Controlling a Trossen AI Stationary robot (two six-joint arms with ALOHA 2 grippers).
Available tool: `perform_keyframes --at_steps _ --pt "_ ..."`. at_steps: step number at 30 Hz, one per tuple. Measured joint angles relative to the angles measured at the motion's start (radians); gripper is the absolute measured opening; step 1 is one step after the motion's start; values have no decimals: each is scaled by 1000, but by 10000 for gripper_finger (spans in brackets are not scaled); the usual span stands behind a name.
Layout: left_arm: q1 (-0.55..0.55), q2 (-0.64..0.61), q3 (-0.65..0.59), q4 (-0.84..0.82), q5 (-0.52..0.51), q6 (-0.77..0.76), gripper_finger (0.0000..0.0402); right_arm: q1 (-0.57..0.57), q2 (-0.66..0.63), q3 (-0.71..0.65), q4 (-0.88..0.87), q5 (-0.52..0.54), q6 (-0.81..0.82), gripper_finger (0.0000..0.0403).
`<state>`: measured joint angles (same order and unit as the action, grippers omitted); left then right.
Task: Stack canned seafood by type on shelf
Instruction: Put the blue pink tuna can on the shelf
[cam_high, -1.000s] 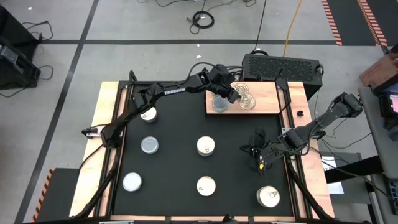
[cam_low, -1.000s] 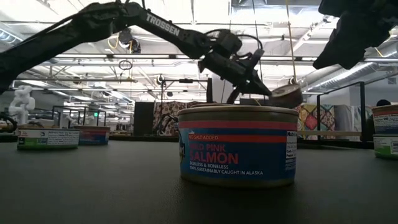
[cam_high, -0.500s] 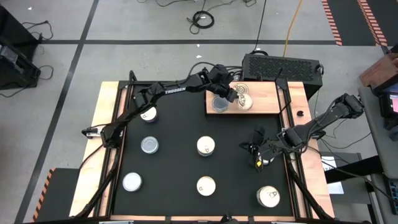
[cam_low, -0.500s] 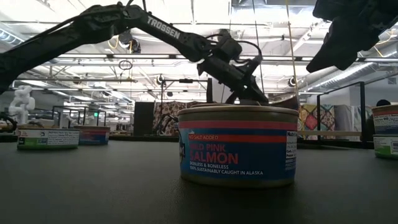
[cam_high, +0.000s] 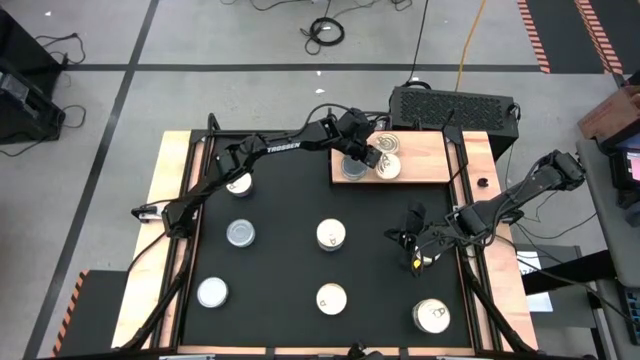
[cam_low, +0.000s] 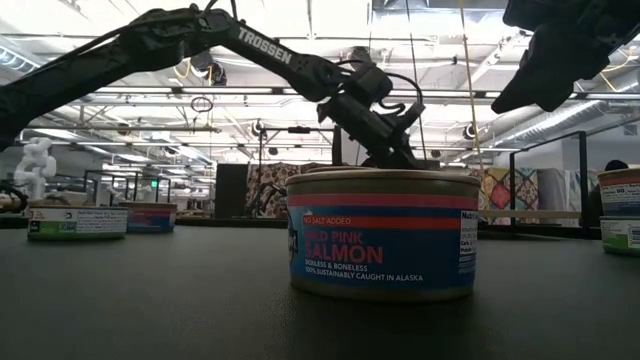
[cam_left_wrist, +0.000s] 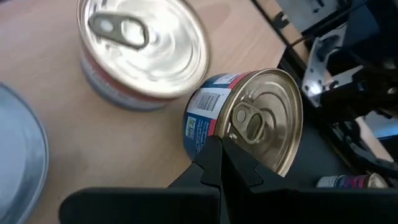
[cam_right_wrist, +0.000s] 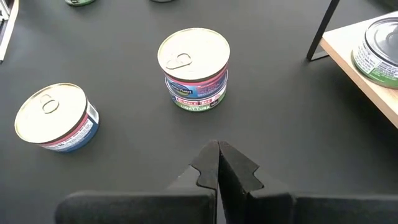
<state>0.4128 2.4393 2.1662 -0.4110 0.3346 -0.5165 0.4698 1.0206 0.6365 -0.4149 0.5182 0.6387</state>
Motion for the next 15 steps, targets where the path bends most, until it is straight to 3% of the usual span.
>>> perform_keyframes --at_steps 15 --pt "-2 0 0 -15 -81 -1 5 0 0 0 2 0 -4 0"
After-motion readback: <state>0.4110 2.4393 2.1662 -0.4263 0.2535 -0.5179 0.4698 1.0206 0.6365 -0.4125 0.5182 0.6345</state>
